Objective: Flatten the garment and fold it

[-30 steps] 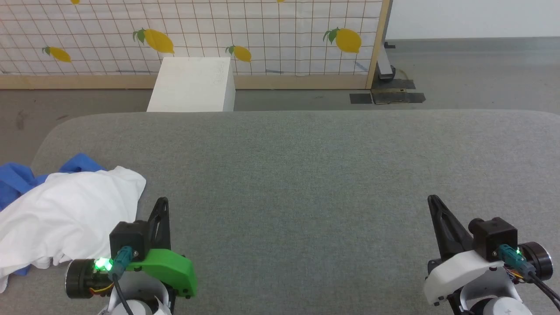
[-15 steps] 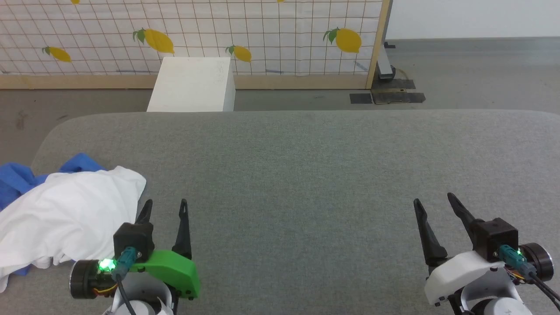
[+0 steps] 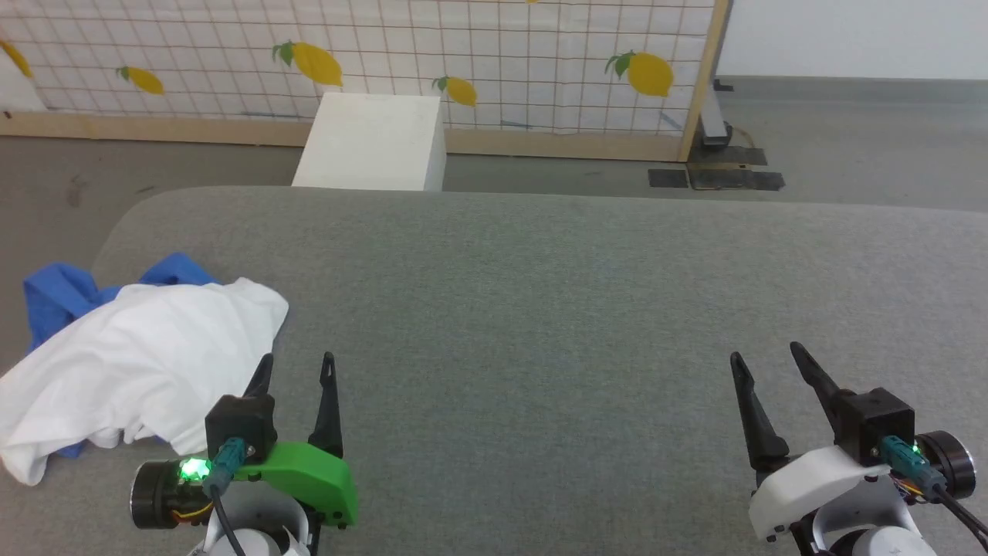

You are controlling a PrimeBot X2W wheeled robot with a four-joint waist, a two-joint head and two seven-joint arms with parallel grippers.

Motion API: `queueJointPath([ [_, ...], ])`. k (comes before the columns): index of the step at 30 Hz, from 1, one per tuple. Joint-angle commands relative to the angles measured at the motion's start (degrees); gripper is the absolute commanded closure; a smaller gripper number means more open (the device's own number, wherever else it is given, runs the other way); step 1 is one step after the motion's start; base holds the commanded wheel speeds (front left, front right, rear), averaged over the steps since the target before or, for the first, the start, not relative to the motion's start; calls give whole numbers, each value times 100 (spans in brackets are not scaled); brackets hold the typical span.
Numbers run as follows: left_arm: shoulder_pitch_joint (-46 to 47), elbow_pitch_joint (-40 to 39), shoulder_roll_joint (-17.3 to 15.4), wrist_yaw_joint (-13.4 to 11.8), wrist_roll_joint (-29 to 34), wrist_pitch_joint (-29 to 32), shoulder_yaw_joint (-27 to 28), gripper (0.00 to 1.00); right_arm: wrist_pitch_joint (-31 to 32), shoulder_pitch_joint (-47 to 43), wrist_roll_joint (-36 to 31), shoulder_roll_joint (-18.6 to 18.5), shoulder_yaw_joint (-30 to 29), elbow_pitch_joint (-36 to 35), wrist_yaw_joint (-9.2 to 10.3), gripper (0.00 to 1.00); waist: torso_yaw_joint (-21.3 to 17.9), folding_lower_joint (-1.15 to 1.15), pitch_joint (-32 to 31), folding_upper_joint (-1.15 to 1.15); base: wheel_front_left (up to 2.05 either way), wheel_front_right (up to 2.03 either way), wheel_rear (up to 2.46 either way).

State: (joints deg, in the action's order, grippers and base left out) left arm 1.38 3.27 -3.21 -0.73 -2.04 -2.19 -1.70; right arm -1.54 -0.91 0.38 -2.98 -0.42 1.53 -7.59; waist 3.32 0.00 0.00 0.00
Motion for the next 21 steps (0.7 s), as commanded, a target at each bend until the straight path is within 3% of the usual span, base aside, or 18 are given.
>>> queueJointPath([
  [1, 115, 45, -27, -57, -54, -68, -16, 0, -60, 102, -14, 2, -8, 31, 2, 0, 110, 0, 2, 0, 0, 0, 0],
  [21, 202, 272, -84, -245, -262, -307, -72, 0, -209, 229, -52, 4, 2, 177, 3, 0, 1004, 0, 51, 0, 0, 0, 0],
])
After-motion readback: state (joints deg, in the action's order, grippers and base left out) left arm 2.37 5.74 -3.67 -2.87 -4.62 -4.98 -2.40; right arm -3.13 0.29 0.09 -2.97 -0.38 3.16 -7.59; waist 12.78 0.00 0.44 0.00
